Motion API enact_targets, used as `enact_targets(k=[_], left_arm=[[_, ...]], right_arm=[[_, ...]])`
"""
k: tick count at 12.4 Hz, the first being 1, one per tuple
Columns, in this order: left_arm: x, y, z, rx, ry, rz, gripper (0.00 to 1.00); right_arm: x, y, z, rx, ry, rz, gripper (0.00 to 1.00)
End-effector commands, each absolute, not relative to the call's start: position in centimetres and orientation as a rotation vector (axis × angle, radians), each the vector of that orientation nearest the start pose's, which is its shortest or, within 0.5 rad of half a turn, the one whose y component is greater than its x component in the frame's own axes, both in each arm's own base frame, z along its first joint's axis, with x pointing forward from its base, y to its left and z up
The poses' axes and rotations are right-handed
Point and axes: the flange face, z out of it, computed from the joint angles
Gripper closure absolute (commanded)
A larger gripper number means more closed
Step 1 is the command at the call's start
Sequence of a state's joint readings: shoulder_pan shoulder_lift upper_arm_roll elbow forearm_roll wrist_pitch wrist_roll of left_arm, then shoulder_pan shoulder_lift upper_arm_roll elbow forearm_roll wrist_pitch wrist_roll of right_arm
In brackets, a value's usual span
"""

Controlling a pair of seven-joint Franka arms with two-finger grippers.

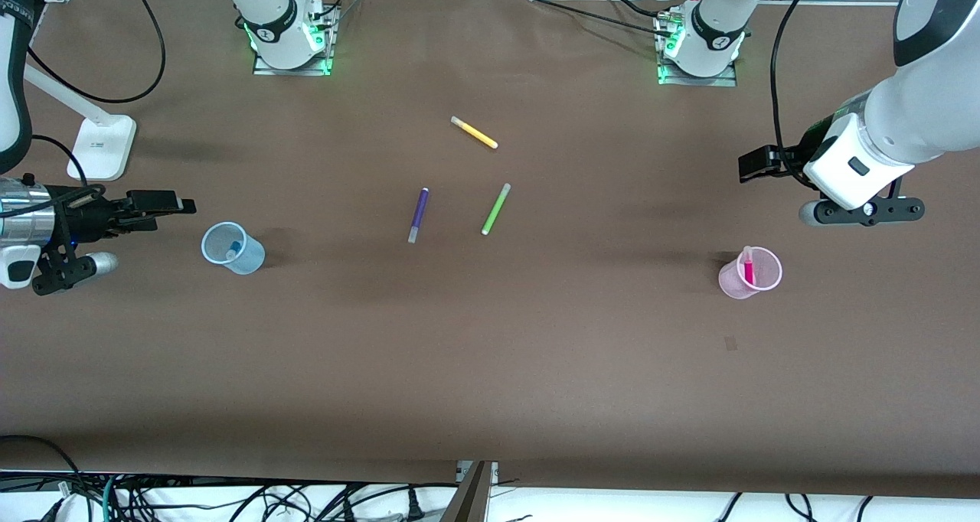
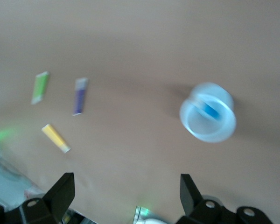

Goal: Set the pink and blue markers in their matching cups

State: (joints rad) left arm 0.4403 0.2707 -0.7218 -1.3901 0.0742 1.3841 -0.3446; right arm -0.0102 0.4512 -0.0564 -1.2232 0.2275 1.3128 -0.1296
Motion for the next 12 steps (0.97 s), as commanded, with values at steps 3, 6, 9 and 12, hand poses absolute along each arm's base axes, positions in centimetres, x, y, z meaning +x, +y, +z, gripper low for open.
enact_targets(k=[3,6,9,12], left_arm=[[57.7,-12.4,57.8,-3.060,-0.094,0.303,0.00],[57.1,-11.6,58.9,-3.112,-0.092,0.289,0.00],[54.2,-9.8,58.1,-3.130,-0.001,0.154,0.00],[53.8,-10.0,57.7,-3.127,0.090,0.114,0.00]], right_arm=[[62.9,3.2,55.5,-3.015,0.113,0.459,0.00],[62.9,3.1,55.5,-3.017,0.116,0.456,0.00],[63.2,3.1,56.5,-3.023,0.108,0.400,0.00],[63.4,2.8,56.4,-3.082,0.108,0.398,0.00]])
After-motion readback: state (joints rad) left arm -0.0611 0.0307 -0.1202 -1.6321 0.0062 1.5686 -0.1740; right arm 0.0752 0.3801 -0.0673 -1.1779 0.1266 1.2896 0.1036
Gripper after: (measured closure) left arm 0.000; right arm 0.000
